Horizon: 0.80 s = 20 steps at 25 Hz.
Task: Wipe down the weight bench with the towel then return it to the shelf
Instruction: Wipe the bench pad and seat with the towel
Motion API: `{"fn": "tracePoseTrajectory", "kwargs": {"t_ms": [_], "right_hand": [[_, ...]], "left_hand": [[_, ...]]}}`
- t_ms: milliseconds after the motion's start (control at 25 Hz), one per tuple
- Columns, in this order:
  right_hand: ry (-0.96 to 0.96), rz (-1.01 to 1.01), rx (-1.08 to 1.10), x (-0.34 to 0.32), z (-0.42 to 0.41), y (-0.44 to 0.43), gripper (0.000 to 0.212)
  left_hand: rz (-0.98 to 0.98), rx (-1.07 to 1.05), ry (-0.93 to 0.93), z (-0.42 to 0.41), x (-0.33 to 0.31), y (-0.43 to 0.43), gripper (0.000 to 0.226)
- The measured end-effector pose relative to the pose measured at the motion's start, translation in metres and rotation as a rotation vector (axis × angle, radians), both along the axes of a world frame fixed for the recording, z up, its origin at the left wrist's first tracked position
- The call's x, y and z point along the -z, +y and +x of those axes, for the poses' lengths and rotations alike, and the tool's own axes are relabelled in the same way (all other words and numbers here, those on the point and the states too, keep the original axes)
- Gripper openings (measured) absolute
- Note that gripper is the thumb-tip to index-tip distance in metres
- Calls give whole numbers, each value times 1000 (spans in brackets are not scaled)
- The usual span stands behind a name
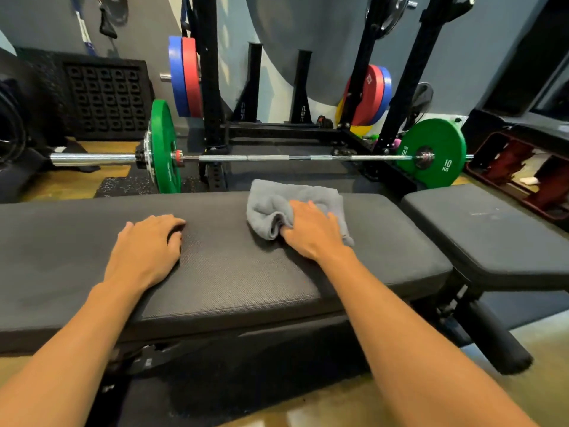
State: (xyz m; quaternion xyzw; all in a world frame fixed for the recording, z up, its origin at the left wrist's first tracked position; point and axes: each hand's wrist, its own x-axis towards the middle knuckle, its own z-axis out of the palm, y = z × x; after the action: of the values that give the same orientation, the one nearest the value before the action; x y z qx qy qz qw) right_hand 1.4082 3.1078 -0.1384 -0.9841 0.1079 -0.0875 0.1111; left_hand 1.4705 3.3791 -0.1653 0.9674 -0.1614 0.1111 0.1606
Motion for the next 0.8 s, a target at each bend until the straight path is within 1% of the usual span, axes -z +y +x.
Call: {"fn": "tracePoseTrajectory", "kwargs": {"t_ms": [80,120,200,280,320,360,440,520,600,680,760,800], "right_hand": [[-9,-32,193,-3,-24,-74,57],[10,-33,234,-6,-33,-98,62],[54,-33,263,-9,-36,-115,69],[44,-24,276,-6,-28,-110,80],[39,-3,280,-4,-24,-104,80],[37,1,276,-3,-20,-98,74],[40,-53,265,3,-24,-82,54],[6,-72,240,6,-33,-55,43],[-21,-68,140,5,-40,-13,42],[-24,-41,5,8,-35,27,47],[-40,-12,-39,4,-39,34,47],[-56,-18,-37,1,-42,20,44]], "left_hand": [[-2,6,7,-1,0,-3,35],[-10,3,12,0,-1,-4,35],[-9,-4,6,2,-2,-4,35],[-9,6,4,-1,0,-4,35],[-13,11,7,-2,0,-5,35],[-15,10,9,-1,0,-5,36],[16,-13,12,0,0,-6,36],[26,-24,7,-3,-2,-12,36],[10,20,22,-9,-3,-37,36],[-15,74,50,-13,-2,-66,36],[-22,112,57,-18,-1,-92,35],[-21,127,50,-20,0,-103,35]]}}
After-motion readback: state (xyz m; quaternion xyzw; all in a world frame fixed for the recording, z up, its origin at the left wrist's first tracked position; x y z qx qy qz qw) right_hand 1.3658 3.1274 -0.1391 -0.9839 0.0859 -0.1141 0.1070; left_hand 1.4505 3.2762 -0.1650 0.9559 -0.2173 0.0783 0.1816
